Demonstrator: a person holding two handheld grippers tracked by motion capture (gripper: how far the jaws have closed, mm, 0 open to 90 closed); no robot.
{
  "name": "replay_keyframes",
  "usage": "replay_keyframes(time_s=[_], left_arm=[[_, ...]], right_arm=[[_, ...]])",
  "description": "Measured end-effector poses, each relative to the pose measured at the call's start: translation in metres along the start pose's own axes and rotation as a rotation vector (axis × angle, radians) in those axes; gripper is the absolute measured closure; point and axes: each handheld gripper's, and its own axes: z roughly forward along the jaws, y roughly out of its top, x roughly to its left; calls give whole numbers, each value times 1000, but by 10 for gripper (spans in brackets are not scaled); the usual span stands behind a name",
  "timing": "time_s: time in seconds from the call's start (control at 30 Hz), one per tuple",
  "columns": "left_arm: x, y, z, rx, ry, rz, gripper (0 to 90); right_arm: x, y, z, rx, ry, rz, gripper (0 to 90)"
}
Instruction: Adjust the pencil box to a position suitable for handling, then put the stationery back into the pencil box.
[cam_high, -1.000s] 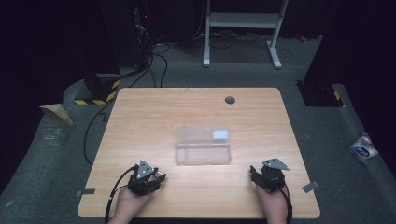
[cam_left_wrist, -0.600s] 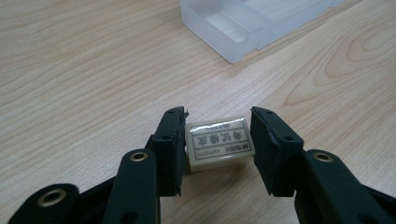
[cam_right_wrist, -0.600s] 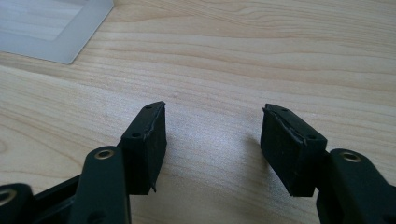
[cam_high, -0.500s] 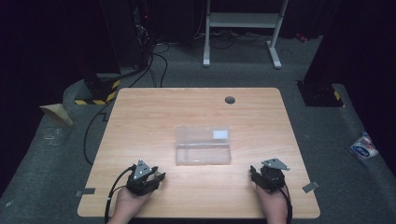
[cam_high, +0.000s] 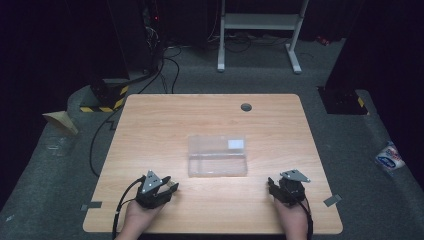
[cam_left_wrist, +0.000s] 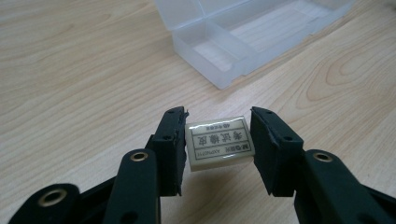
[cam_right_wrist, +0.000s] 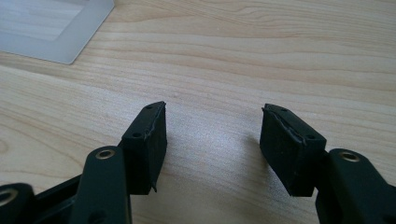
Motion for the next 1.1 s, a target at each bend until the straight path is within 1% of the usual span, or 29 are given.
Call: replay_keyframes(time_s=[0.03, 0.1, 0.17, 0.23, 0.3, 0.37, 0.47, 0.5, 0.57, 0.6, 0.67, 0.8, 0.87, 0.97, 1.07, 1.1], left_arm=[[-1, 1, 0, -6, -3, -6, 563], [-2, 3, 1, -8, -5, 3, 564], [-4, 3, 1, -8, -6, -1, 564], [-4, 4, 1, -5, -2, 17, 564], [-6, 7, 1, -12, -17, -3, 564], [-6, 10, 0, -18, -22, -9, 566], [-7, 14, 1, -9, -13, 9, 566], [-7, 15, 2, -10, -11, 2, 566], [-7, 17, 3, -8, -7, -4, 567], [-7, 19, 3, -6, -3, 0, 567], [-8, 21, 3, -10, -1, -12, 567], [-8, 28, 2, -9, 5, -4, 567], [-8, 32, 2, -14, 14, 0, 567], [-5, 36, 2, -16, 15, -24, 568], [-1, 39, 4, -7, 21, -31, 569], [-1, 40, 5, -8, 17, -38, 569]], right_arm=[[0, 0, 0, 0, 1, 0, 409], [-1, 0, 0, -2, 2, -5, 408], [0, 0, 0, -2, 0, 0, 409], [0, 0, 0, 0, 2, 0, 411], [-2, 0, 0, 0, 8, -4, 412], [-1, 0, 0, 5, 13, 14, 412], [-2, 0, 1, 4, 17, 12, 413], [-2, 0, 0, 6, 18, 15, 413], [-2, 0, 1, 1, 23, 5, 413], [-2, 0, 1, 1, 25, 3, 413], [-2, 0, 1, 3, 26, 5, 413], [-3, 0, 1, 1, 28, 1, 413], [-3, 0, 1, 1, 30, 0, 413], [-2, 0, 1, 5, 38, -5, 413], [-2, 0, 1, 5, 44, -7, 410], [-2, 0, 1, 5, 45, -7, 410]])
